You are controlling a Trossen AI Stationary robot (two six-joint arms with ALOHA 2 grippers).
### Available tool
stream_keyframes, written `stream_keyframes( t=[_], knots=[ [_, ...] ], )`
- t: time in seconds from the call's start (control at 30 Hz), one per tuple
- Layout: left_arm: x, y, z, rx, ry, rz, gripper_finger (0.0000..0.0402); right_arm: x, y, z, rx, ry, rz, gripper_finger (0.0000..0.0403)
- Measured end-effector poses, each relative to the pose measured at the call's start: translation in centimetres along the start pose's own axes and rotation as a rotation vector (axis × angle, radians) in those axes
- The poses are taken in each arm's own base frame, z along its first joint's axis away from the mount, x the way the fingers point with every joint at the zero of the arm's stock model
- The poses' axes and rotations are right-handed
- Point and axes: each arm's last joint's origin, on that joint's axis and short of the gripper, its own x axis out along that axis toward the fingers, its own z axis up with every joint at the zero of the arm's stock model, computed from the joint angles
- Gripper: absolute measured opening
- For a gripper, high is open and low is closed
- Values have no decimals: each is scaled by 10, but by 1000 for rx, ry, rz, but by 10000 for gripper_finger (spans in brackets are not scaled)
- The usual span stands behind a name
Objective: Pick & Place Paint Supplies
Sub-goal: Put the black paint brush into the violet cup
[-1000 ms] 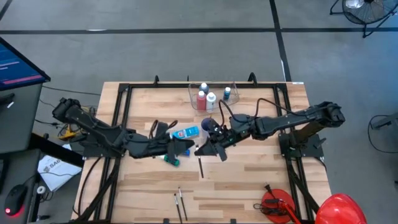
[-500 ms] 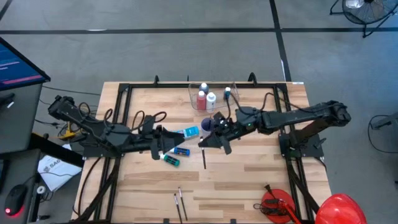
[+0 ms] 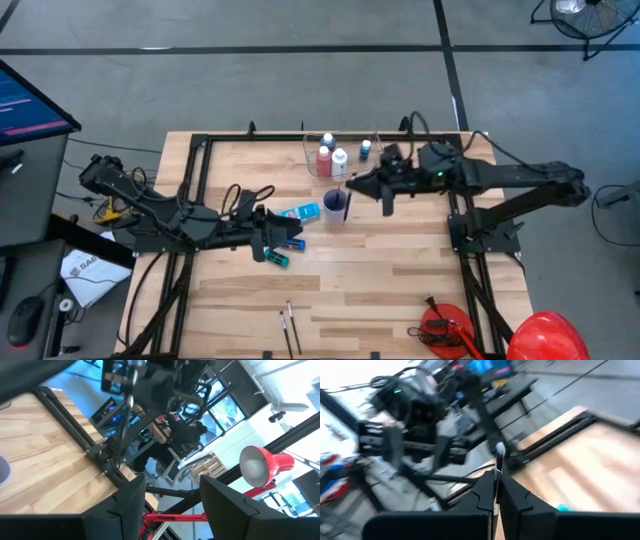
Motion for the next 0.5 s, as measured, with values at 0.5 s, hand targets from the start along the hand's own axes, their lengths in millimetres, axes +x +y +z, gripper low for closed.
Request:
stream_keyframes(
  t=[0.5],
  knots=[
    [1,22,-18,38,14,75,180,-36,-14,15,-139,-44,-170,0]
  ],
)
